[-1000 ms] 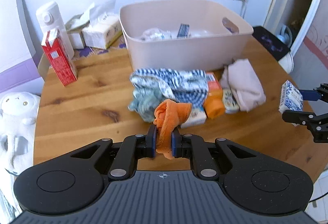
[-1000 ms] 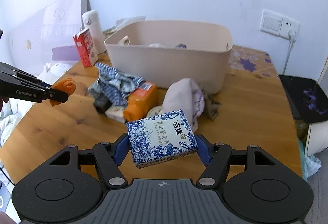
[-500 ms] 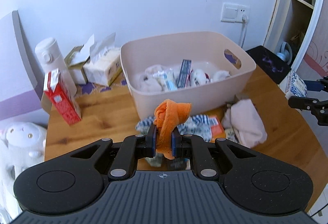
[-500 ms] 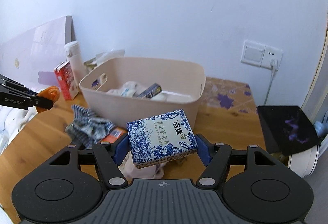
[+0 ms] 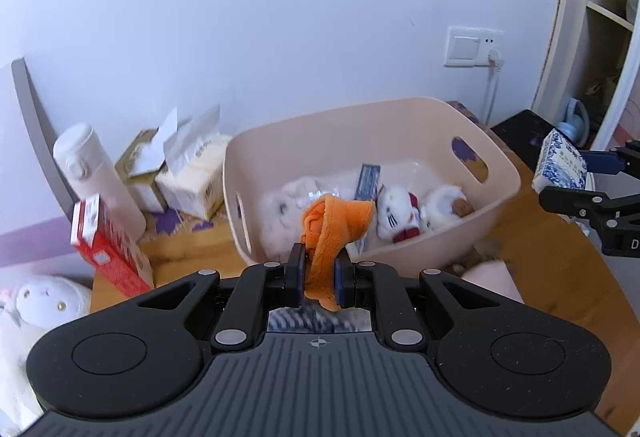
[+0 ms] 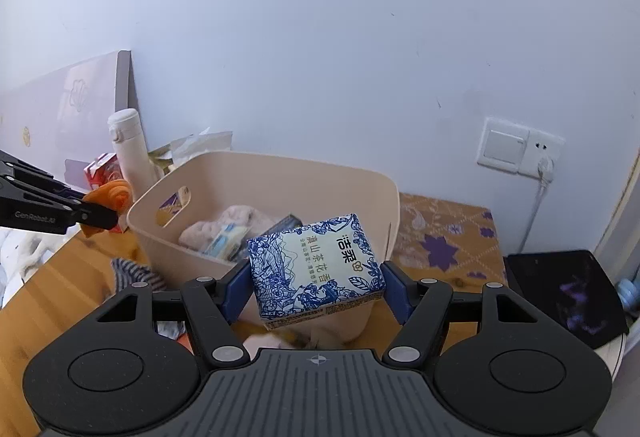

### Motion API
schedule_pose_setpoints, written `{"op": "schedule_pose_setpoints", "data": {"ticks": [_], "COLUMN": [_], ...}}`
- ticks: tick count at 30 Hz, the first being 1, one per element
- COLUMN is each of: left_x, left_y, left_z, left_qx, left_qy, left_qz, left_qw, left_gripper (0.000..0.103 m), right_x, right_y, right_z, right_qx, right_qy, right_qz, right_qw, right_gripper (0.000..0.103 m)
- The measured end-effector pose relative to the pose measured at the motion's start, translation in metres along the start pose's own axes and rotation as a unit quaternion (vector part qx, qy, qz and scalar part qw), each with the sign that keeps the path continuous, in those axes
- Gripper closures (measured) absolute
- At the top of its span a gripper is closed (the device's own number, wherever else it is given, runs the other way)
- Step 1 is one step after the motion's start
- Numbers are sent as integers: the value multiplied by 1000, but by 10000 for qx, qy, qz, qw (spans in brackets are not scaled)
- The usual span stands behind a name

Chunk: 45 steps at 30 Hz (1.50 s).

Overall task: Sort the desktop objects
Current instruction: 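Carry the orange sock and printed box up over the beige basket, then open both grippers to drop the sock and printed box into the basket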

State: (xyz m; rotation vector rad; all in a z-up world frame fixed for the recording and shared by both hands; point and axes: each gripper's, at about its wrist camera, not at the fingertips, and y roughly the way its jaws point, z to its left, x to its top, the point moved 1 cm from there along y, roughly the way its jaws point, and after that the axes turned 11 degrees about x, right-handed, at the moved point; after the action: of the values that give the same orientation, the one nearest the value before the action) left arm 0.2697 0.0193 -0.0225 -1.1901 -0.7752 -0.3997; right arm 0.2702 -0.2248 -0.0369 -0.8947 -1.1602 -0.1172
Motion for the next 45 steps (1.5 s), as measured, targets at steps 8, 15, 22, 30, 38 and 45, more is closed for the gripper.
{"op": "schedule_pose_setpoints", "data": {"ticks": [8,15,22,30,38,45], "left_x": [28,44,45,42,34,30], "left_y": [28,53,82,105,123,126], "left_z": [-10,-19,-28,-39,-42,-41], "left_qx": [99,121,174,178,99,295], "left_qy": [-69,-142,-197,-240,-330,-371], "left_qz": [-11,110,424,810,1134,1408], "left_qw": [9999,9998,9988,9963,9929,9889], "left_gripper": [90,90,90,90,89,55], "right_x": [20,32,31,19,14,14], "right_y": [37,68,100,124,132,129], "right_z": [-11,-17,-29,-35,-34,-31], "right_qx": [95,173,332,371,254,147], "right_qy": [-262,-467,-316,-3,105,226], "right_qz": [172,403,744,1159,1381,1331], "right_qw": [9995,9979,9962,9926,9900,9907], "right_gripper": [37,37,37,37,37,30]}}
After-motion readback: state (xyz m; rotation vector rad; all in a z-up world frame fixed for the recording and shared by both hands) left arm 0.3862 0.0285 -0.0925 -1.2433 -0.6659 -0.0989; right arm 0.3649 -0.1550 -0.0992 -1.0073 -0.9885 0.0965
